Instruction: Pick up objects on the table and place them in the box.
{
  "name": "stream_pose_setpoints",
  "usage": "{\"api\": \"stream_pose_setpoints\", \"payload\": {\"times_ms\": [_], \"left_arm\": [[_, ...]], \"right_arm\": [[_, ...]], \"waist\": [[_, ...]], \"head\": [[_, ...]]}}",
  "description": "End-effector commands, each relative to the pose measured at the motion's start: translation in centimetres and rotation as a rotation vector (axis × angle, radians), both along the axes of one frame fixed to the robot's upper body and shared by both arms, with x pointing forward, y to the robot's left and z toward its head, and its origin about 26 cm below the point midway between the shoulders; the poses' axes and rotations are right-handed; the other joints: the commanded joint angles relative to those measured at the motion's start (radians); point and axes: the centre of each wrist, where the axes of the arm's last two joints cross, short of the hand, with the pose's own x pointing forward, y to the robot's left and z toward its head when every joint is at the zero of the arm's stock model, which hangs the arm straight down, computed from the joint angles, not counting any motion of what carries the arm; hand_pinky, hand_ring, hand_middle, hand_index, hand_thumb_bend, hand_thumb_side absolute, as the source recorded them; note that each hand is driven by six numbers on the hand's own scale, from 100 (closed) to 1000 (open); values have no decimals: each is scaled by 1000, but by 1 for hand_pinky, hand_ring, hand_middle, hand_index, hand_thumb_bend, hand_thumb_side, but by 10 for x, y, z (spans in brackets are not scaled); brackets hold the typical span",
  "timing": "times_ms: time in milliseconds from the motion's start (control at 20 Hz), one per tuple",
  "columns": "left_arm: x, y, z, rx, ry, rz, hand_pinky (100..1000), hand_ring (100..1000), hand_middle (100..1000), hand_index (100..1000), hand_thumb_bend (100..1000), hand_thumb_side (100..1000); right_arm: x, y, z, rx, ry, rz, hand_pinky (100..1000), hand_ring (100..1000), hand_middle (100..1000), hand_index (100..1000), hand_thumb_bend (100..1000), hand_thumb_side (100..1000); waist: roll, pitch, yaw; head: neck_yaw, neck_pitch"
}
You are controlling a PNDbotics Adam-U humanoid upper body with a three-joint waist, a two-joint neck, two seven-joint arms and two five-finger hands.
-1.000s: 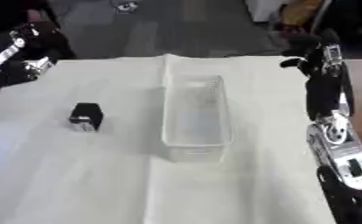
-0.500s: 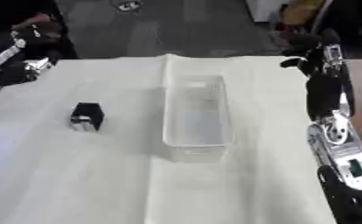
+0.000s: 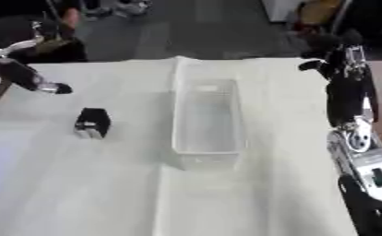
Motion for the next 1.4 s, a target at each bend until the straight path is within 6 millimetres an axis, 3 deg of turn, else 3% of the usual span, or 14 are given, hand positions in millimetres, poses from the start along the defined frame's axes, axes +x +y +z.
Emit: {"api": "stream_pose_setpoints", "payload": {"times_ms": [50, 300, 1000, 1250, 1400], "left_arm": [[4, 3, 12, 128, 61, 46, 992, 894, 925, 927, 571, 715], [10, -2, 13, 242, 120, 92, 1000, 935, 970, 956, 581, 715], [23, -22, -1, 402, 230, 99, 1000, 932, 964, 965, 606, 736], [25, -22, -14, 425, 257, 70, 1000, 918, 953, 986, 590, 741], [27, -21, -26, 412, 289, 60, 1000, 914, 952, 989, 576, 762]], "right_arm": [[1, 1, 12, -14, -32, 6, 551, 619, 646, 717, 199, 1000], [1, 5, 12, -9, -33, 15, 551, 619, 646, 717, 198, 1000], [2, 13, 15, -13, -38, 43, 550, 619, 646, 717, 197, 1000], [2, 14, 15, -16, -36, 46, 550, 618, 646, 717, 196, 1000], [2, 16, 14, -16, -34, 49, 550, 618, 645, 717, 197, 1000]], "waist": [[0, -11, -1], [5, -3, -6], [13, 9, -24], [15, 9, -26], [15, 9, -27]], "head": [[11, -5], [13, -5], [16, -6], [12, -5], [5, -22]]}}
